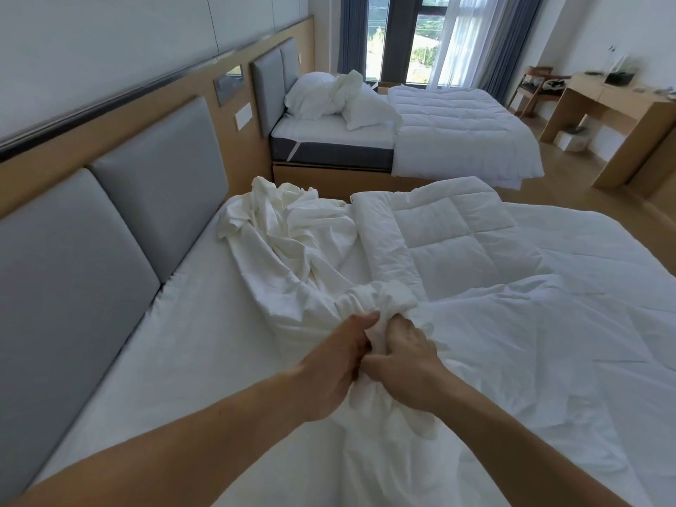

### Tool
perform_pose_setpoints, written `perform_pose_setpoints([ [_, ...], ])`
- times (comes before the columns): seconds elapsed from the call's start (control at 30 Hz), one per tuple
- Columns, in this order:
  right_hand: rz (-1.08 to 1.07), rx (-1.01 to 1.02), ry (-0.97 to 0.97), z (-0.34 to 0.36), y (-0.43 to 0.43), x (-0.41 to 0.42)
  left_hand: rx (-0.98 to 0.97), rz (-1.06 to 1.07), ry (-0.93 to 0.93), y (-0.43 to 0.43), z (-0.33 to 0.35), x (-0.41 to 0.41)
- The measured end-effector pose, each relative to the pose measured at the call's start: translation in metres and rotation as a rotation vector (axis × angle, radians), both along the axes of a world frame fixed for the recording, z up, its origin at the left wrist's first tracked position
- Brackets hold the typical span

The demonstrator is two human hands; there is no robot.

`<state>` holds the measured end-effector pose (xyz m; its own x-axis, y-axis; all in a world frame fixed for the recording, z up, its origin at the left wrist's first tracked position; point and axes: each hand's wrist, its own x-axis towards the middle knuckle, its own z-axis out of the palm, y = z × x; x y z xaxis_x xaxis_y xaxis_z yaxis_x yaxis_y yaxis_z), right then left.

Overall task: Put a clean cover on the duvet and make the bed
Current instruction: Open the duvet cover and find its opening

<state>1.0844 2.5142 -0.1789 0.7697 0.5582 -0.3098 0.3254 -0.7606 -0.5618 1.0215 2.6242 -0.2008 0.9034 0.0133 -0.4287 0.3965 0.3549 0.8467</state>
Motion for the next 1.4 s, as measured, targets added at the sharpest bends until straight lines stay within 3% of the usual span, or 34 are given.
perform_pose_setpoints([
  [0.1, 0.142, 0.028, -0.013, -0.002, -0.002, 0.004, -0.055, 0.056, -0.067, 0.004, -0.003, 0.002],
  [0.2, 0.159, 0.249, 0.37, 0.01, -0.01, 0.014, -0.027, 0.096, -0.105, 0.004, -0.016, -0.001],
  [0.27, 0.167, 0.419, 0.643, 0.017, -0.012, 0.016, 0.121, 0.152, -0.12, 0.002, -0.019, -0.005],
  [0.37, 0.172, 0.535, 0.81, 0.008, -0.013, 0.018, 0.269, 0.214, -0.126, 0.004, -0.023, -0.006],
  [0.43, 0.179, 0.506, 0.81, -0.002, -0.006, 0.018, 0.275, 0.245, -0.108, 0.01, -0.022, -0.01],
  [0.53, 0.152, 0.407, 0.708, -0.009, 0.007, 0.02, 0.287, 0.292, -0.1, 0.024, -0.026, -0.016],
  [0.7, 0.368, 0.249, 0.432, 0.002, 0.023, 0.025, 0.286, 0.286, -0.092, 0.051, -0.028, -0.024],
  [0.73, 0.45, 0.189, 0.264, 0.004, 0.025, 0.026, 0.291, 0.282, -0.087, 0.057, -0.028, -0.025],
  [0.83, 0.524, 0.128, -0.517, 0.016, 0.032, 0.035, 0.281, 0.288, -0.028, 0.077, -0.028, -0.03],
  [0.87, 0.544, 0.145, -0.614, 0.015, 0.035, 0.041, 0.274, 0.282, -0.017, 0.085, -0.029, -0.033],
  [1.1, 0.837, 0.062, -0.411, -0.024, 0.103, 0.057, 0.29, 0.136, 0.012, 0.126, -0.025, -0.051],
  [1.3, 0.973, 0.144, -0.627, 0.004, 0.189, 0.044, 0.252, -0.055, 0.095, 0.16, -0.021, -0.06],
  [1.4, 0.867, 0.113, -0.675, -0.003, 0.228, 0.026, 0.159, -0.081, 0.078, 0.175, -0.022, -0.065],
])
